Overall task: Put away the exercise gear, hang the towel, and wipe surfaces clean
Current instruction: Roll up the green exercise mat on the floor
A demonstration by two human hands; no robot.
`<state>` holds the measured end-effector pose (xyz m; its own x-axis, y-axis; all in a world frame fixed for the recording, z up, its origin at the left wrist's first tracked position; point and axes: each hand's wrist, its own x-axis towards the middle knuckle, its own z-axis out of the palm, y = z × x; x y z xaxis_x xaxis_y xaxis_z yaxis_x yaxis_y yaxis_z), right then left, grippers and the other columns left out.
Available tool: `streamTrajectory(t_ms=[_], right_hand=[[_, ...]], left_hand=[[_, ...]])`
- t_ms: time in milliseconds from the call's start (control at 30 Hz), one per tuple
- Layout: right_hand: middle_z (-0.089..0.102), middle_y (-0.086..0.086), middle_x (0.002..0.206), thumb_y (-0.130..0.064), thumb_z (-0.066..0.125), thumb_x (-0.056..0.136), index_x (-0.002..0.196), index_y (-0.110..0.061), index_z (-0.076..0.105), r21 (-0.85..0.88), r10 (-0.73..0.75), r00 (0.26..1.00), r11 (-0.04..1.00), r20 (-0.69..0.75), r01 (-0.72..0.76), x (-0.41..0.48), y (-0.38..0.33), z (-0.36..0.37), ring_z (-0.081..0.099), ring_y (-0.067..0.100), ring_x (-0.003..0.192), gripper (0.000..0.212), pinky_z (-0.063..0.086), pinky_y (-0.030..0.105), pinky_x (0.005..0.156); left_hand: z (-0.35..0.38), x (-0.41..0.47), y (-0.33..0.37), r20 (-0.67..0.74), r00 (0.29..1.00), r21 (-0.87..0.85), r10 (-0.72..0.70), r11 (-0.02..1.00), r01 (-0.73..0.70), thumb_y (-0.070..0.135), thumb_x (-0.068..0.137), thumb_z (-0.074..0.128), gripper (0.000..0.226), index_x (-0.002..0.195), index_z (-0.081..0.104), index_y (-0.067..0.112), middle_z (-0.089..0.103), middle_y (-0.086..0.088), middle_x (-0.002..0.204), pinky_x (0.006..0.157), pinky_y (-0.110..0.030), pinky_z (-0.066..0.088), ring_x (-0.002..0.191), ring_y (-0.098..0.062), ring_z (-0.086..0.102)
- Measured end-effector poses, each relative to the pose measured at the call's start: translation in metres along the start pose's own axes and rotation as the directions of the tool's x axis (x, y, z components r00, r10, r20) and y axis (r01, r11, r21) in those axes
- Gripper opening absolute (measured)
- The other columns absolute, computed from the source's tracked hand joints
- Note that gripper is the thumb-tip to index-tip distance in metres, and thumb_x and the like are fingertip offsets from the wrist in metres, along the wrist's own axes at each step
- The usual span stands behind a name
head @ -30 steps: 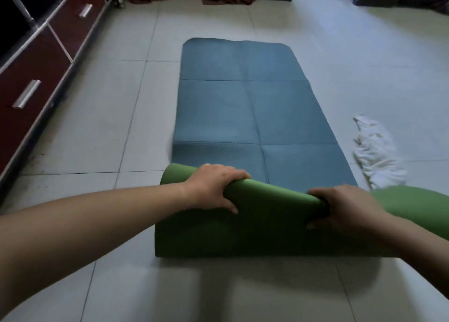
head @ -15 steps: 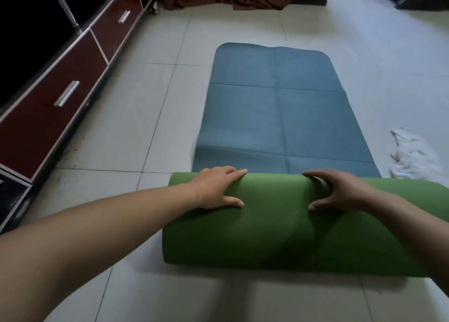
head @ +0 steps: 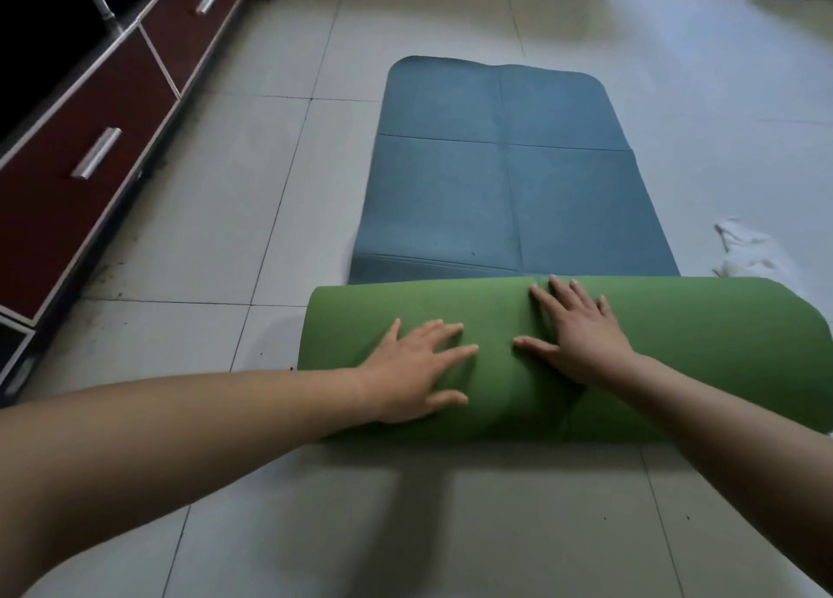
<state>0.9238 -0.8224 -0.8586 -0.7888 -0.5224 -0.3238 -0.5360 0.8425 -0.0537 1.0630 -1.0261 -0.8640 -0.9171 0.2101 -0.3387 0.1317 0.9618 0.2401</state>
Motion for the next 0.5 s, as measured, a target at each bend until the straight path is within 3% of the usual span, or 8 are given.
streamTrajectory(t_ms=[100, 200, 333, 500], right_hand=[[0.005, -0.002, 0.158, -0.066, 0.038, 0.086, 0.149, -0.028, 0.013, 0.059, 0.007, 0.998, 0.998, -0.06, -0.003, 0.005, -0.009, -0.002, 0.005, 0.021, 0.145, 0.077, 0.005, 0.047, 0.115], [0.006, -0.003, 0.158, -0.069, 0.035, 0.085, 0.148, -0.029, 0.016, 0.049, -0.114, 0.992, 0.992, -0.046, 0.117, -0.007, -0.01, 0.0, 0.003, 0.018, 0.145, 0.077, 0.002, 0.044, 0.116], [-0.002, -0.004, 0.158, -0.091, 0.001, 0.059, 0.149, -0.029, 0.008, -0.031, -0.227, 0.974, 0.973, -0.005, 0.227, -0.033, -0.004, 0.011, -0.004, 0.018, 0.145, 0.11, -0.002, 0.041, 0.116], [-0.014, 0.001, 0.157, -0.069, 0.056, 0.073, 0.148, -0.024, -0.008, -0.194, -0.267, 0.964, 0.945, 0.001, 0.262, -0.037, 0.003, 0.014, -0.009, 0.021, 0.145, 0.108, -0.001, 0.042, 0.116]], left_hand=[[0.006, 0.002, -0.002, 0.055, 0.998, 0.059, -0.007, 0.998, 0.004, 0.064, 0.081, 0.051, 0.089, 0.147, -0.002, 0.038, -0.012, 0.004, 0.158, 0.113, -0.059, 0.007, 0.145, -0.02, -0.008], [-0.001, 0.01, -0.016, 0.067, 0.998, 0.08, -0.016, 0.997, 0.011, 0.061, 0.081, 0.054, 0.09, 0.147, -0.005, 0.04, -0.013, 0.005, 0.158, 0.113, -0.058, 0.012, 0.145, -0.022, -0.006], [-0.016, 0.024, -0.029, 0.066, 0.993, 0.023, -0.1, 0.995, 0.099, 0.06, 0.084, 0.052, 0.083, 0.147, 0.001, 0.042, -0.008, 0.004, 0.158, 0.113, -0.058, 0.017, 0.145, -0.025, -0.001], [-0.028, 0.028, -0.03, -0.012, 0.995, -0.001, -0.094, 0.996, 0.094, 0.055, 0.088, 0.049, 0.072, 0.147, 0.012, 0.039, 0.006, 0.004, 0.158, 0.113, -0.056, 0.017, 0.145, -0.02, 0.006]])
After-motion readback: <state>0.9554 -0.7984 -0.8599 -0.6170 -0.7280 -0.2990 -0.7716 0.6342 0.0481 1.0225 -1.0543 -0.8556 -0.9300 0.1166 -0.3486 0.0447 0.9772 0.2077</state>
